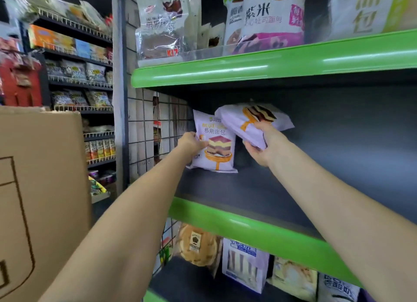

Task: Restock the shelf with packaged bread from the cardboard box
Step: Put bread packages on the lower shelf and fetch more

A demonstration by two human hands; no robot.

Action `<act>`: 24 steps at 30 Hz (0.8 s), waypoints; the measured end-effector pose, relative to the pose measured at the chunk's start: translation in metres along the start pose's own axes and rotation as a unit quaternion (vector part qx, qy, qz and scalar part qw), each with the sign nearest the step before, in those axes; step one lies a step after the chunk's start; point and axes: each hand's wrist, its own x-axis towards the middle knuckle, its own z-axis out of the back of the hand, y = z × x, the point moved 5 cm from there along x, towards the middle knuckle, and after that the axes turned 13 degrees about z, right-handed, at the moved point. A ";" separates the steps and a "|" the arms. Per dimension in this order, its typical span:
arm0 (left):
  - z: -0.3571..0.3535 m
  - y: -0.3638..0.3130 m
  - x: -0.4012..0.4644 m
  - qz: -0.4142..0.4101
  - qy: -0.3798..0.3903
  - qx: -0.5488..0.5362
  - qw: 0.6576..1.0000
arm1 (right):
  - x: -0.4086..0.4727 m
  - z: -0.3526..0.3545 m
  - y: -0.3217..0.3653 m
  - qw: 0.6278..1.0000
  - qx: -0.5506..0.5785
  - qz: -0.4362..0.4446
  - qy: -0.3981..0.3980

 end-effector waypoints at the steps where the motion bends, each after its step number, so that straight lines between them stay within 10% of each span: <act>1: -0.002 0.000 0.009 0.003 0.007 0.002 1.000 | 0.004 -0.004 -0.002 0.999 -0.031 -0.001 0.019; 13: -0.027 -0.003 0.039 -0.056 0.004 0.119 0.991 | 0.040 0.006 -0.011 0.935 -0.346 0.075 0.012; 24: -0.024 -0.012 0.049 -0.069 -0.020 0.105 0.992 | 0.044 0.016 0.000 0.907 -0.399 0.131 -0.012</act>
